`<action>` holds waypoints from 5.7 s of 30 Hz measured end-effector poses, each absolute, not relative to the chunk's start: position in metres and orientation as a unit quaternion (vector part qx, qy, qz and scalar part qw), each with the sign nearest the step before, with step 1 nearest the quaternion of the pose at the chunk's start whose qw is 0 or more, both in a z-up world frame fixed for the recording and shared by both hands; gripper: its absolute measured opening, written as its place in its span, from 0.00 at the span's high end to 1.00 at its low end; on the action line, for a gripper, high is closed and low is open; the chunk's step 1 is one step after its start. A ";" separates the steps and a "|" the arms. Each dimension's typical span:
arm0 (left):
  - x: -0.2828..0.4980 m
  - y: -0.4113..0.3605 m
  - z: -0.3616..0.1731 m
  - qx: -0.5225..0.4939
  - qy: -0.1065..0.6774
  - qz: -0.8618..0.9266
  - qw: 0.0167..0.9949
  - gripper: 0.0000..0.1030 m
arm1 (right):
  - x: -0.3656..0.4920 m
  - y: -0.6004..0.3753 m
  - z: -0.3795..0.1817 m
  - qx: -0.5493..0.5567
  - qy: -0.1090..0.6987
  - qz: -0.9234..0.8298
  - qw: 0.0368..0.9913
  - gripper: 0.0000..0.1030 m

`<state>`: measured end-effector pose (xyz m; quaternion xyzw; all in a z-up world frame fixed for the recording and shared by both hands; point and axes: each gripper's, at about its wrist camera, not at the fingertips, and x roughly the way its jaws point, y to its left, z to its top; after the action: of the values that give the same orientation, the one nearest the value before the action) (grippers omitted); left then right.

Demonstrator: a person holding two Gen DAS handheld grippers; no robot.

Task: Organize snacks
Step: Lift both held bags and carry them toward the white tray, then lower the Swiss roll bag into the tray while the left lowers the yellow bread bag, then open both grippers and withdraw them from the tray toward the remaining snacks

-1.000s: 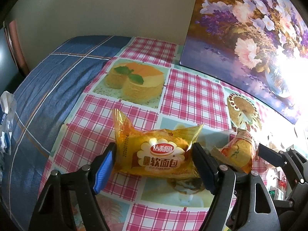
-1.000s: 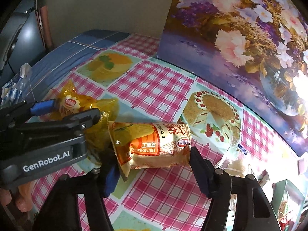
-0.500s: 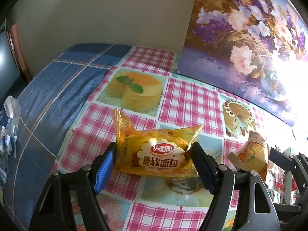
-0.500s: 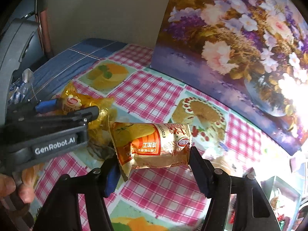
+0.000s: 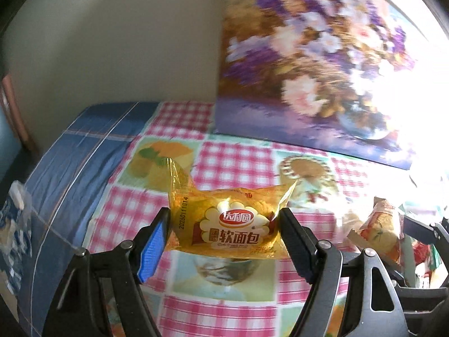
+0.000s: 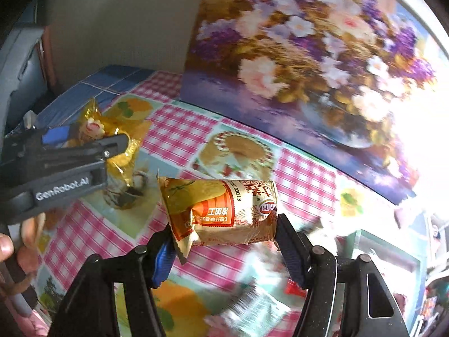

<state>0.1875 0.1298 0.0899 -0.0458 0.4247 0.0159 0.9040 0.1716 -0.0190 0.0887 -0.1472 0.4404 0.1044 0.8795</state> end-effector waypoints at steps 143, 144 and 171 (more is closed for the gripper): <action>0.183 -0.203 0.108 0.063 0.489 -0.002 0.870 0.03 | 0.114 -0.391 0.055 0.185 0.400 -0.014 0.898 0.00; 0.180 -0.199 0.107 0.065 0.490 -0.001 0.870 0.03 | 0.114 -0.384 0.057 0.179 0.396 -0.002 0.901 0.00; 0.139 -0.046 0.062 -0.022 0.497 0.064 0.865 0.03 | 0.106 -0.257 0.049 0.051 0.408 0.135 0.902 0.00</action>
<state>0.1392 -0.0461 0.0619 -0.0215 0.4970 0.0639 0.8651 0.1062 -0.2574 0.0491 0.0510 0.4078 0.1354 0.9015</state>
